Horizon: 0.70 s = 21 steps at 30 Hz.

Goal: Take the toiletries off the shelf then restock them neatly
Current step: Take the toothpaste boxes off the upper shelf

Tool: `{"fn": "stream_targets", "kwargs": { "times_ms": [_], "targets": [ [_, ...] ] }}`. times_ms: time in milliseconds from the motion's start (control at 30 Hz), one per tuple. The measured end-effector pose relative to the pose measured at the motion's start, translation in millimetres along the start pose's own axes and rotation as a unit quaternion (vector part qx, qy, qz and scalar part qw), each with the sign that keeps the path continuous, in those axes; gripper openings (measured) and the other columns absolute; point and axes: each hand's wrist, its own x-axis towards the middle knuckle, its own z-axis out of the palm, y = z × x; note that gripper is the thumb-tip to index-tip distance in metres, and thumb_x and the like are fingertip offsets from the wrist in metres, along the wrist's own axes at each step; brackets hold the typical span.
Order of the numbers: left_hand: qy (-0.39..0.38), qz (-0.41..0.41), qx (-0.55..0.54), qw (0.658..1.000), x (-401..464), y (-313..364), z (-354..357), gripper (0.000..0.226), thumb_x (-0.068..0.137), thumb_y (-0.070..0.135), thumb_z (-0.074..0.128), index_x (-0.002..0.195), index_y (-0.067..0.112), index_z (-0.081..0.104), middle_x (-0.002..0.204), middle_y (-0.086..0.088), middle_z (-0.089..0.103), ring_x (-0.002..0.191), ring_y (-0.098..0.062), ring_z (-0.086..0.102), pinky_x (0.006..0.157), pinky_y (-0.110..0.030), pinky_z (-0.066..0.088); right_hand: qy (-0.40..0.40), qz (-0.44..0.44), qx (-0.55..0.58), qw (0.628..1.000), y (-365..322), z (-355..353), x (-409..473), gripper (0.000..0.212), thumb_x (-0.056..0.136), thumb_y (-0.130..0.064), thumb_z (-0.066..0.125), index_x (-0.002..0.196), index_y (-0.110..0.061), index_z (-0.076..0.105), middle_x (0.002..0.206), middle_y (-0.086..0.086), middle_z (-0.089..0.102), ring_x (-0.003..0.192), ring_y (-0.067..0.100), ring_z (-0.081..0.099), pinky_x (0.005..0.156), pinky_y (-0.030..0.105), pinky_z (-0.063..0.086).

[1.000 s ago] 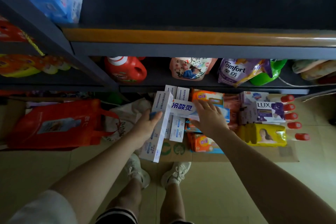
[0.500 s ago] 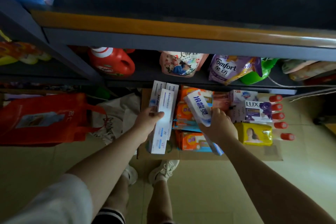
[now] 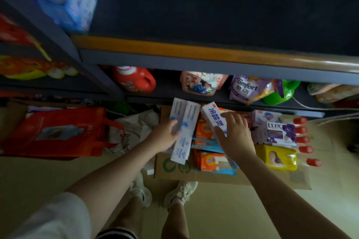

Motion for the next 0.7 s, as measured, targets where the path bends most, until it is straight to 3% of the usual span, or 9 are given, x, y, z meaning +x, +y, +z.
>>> {"fn": "stream_targets", "kwargs": {
  "times_ms": [100,200,267,367,467,567,633,700],
  "targets": [
    [0.029,0.055,0.033,0.997,-34,1,-50,0.037,0.096,0.023,0.047,0.132,0.014,0.049,0.130,-0.004,0.055,0.111,-0.016,0.056,0.092,-0.027,0.045,0.040,-0.141,0.070,0.987,-57,-29,6,0.026,0.087,-0.011,0.058,0.112,-0.006,0.058,0.114,0.013,0.058,0.106,0.033,0.053,0.085,0.039,0.045],
    [0.120,0.118,0.083,0.982,-72,-5,-112,0.030,0.095,0.020,0.049,0.123,0.014,0.056,0.122,-0.003,0.059,0.102,-0.017,0.060,0.087,-0.027,0.046,0.076,-0.234,0.124,0.961,-134,-54,18,0.023,0.087,-0.010,0.050,0.108,-0.006,0.060,0.105,0.013,0.060,0.096,0.032,0.058,0.076,0.039,0.050],
    [0.211,0.171,0.168,0.948,-98,-12,-151,0.029,0.094,0.021,0.048,0.120,0.014,0.058,0.121,-0.001,0.059,0.101,-0.019,0.061,0.082,-0.026,0.047,0.088,-0.279,0.141,0.946,-183,-60,29,0.029,0.085,-0.008,0.044,0.110,-0.003,0.059,0.106,0.017,0.060,0.096,0.035,0.057,0.078,0.038,0.048],
    [0.325,0.240,0.282,0.870,-129,-23,-202,0.036,0.089,0.025,0.038,0.112,0.011,0.063,0.114,-0.006,0.061,0.098,-0.026,0.062,0.079,-0.031,0.051,0.076,-0.329,0.114,0.934,-245,-60,52,0.044,0.082,0.000,0.040,0.125,-0.003,0.051,0.125,0.018,0.054,0.111,0.038,0.050,0.093,0.041,0.043],
    [0.388,0.249,0.327,0.825,-143,-37,-233,0.039,0.089,0.022,0.038,0.120,0.006,0.057,0.128,-0.013,0.051,0.115,-0.030,0.050,0.095,-0.040,0.044,0.030,-0.334,0.033,0.942,-290,-54,77,0.065,0.085,0.004,0.041,0.145,-0.014,0.025,0.152,0.006,0.025,0.135,0.031,0.025,0.107,0.044,0.030],
    [0.433,0.249,0.358,0.789,-146,-47,-246,0.046,0.088,0.018,0.045,0.133,0.005,0.044,0.145,-0.020,0.032,0.133,-0.033,0.030,0.107,-0.040,0.029,0.024,-0.344,-0.077,0.935,-313,-46,99,0.067,0.093,-0.011,0.043,0.149,-0.022,0.008,0.158,-0.004,0.006,0.143,0.025,0.006,0.111,0.044,0.020],
    [0.431,0.237,0.362,0.792,-141,-51,-247,0.055,0.087,0.014,0.050,0.140,0.005,0.035,0.151,-0.022,0.019,0.139,-0.034,0.018,0.109,-0.040,0.023,0.036,-0.342,-0.141,0.928,-316,-44,109,0.058,0.097,-0.023,0.039,0.149,-0.024,0.013,0.157,-0.007,0.010,0.143,0.027,0.008,0.112,0.044,0.016],
    [0.423,0.228,0.355,0.802,-133,-52,-246,0.062,0.086,0.014,0.052,0.143,0.004,0.029,0.152,-0.023,0.013,0.141,-0.033,0.013,0.110,-0.040,0.021,0.088,-0.331,-0.106,0.934,-310,-41,112,0.046,0.098,-0.026,0.036,0.143,-0.020,0.033,0.152,-0.001,0.030,0.138,0.030,0.025,0.109,0.044,0.023]
  ]
}}
